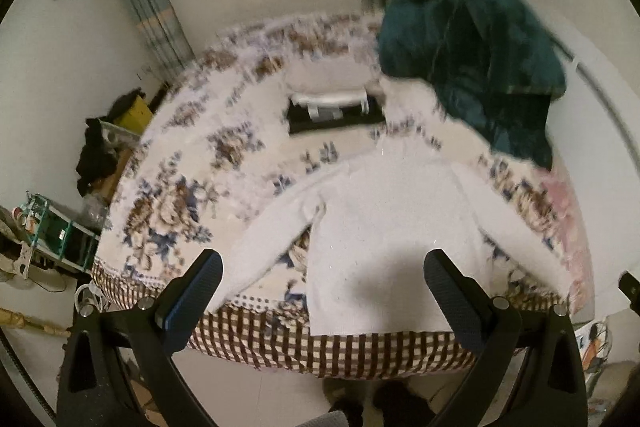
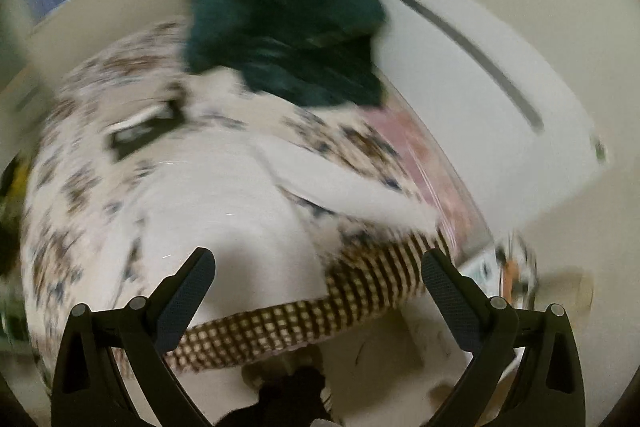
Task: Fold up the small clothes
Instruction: 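Grasp one sweater sleeve cuff with the right gripper and lift it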
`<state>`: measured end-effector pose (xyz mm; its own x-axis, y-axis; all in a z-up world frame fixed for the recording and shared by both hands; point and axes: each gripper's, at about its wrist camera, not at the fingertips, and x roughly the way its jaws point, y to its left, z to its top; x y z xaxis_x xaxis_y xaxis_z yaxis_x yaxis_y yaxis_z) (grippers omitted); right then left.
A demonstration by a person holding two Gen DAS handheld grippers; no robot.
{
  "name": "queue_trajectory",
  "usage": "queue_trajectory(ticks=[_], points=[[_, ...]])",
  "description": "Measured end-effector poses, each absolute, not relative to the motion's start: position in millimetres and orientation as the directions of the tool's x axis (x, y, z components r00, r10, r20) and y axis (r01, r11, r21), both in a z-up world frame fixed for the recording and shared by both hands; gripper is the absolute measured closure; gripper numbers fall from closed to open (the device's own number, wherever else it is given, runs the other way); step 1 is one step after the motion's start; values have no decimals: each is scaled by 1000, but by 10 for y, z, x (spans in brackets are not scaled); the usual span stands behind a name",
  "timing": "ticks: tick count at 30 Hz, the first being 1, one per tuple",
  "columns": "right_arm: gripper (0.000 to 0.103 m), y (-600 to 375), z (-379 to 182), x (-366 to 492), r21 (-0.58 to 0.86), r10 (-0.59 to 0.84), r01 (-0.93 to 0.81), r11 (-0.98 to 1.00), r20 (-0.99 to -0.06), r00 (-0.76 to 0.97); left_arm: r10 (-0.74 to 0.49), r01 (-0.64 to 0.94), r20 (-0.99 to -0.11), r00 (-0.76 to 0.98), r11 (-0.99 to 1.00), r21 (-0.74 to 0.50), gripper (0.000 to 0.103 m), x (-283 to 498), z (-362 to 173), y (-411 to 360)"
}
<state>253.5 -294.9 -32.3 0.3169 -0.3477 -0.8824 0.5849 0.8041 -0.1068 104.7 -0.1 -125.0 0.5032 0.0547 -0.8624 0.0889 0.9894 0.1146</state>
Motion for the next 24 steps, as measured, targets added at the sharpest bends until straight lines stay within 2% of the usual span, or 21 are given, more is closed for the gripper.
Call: queue_trajectory(ticks=[6,10,14,16,18,21,24], points=[[0,-4353,-1756,2277,-66,-273,822,565,-956,111,114,104,-920,374,981,164,0,1524,-2201,-471],[1,-5247,-2757,2037,6,-167,932,363,-983,72,192,89,-933,306,970,228,0,1819,-2721,-707],[19,-5944,-3832,1894,124,-39,986,107,-991,129,228,70,-955,189,967,245,0,2116,-3472,-919],[27,-6189,-4238,1786,163,-27,986,-15,-986,163,253,72,-956,149,961,266,0,2266,-3834,-1004],[30,-6410,-4654,1702,221,-25,966,-133,-975,220,280,74,-952,126,954,291,0,2357,-4116,-1106],[38,-6637,-5118,1607,366,-74,889,-276,-930,360,286,56,-953,96,955,292,0,2485,-4516,-1180],[55,-6809,-5335,1577,426,-178,835,-348,-905,387,280,39,-957,72,958,283,0,2614,-4835,-1245]])
